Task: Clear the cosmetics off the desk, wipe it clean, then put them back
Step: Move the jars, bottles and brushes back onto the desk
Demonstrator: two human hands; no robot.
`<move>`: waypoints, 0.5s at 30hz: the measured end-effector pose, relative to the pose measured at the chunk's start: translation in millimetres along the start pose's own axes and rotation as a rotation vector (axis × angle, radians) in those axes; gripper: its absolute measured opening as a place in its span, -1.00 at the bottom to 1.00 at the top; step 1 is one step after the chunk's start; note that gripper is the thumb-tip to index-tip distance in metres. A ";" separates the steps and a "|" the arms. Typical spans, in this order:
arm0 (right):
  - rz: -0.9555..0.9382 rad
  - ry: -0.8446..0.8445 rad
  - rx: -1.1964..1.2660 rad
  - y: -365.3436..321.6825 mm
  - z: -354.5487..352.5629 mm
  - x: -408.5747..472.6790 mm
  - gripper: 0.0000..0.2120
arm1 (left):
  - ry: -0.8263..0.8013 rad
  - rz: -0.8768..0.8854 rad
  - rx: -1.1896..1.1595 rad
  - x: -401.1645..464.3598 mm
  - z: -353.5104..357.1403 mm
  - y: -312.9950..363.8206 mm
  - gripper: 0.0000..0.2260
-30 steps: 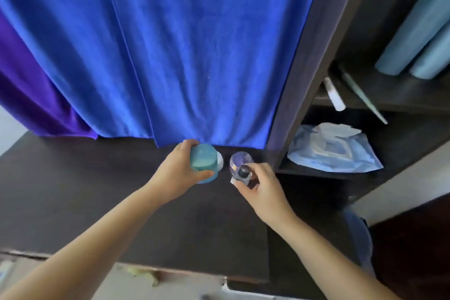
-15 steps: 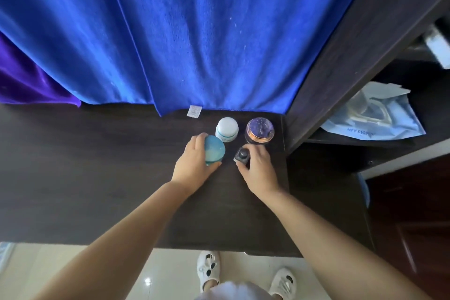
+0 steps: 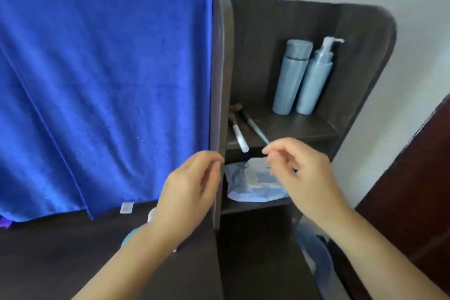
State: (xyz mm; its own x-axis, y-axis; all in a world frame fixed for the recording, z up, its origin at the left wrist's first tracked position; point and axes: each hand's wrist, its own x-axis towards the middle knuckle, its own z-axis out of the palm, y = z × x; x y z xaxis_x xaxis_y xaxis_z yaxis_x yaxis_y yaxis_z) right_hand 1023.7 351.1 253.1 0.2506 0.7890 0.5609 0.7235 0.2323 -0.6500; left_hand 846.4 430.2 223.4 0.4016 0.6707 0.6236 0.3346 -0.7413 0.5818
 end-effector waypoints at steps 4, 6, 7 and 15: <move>0.140 -0.088 -0.138 26.2 -30.6 77.8 -0.94 | 0.076 0.141 0.435 70.7 42.9 58.2 -0.87; 0.224 -0.221 -0.247 42.5 -18.7 109.9 -0.83 | -0.059 -0.029 0.707 101.9 65.4 71.7 -0.76; 0.237 -0.285 -0.296 50.5 -10.6 121.2 -0.76 | -0.144 -0.123 0.810 113.6 74.3 73.0 -0.71; 0.160 -0.445 -0.377 78.4 11.2 139.5 -0.69 | -0.470 -0.499 1.013 136.9 97.2 57.4 -0.76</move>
State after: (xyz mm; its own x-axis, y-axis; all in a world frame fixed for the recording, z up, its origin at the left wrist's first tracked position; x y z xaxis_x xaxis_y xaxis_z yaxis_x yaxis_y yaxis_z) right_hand 1108.2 485.8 274.7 0.1407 0.9786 0.1498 0.8977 -0.0623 -0.4363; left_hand 1003.4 477.0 291.4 0.2376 0.9683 0.0774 0.9683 -0.2299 -0.0974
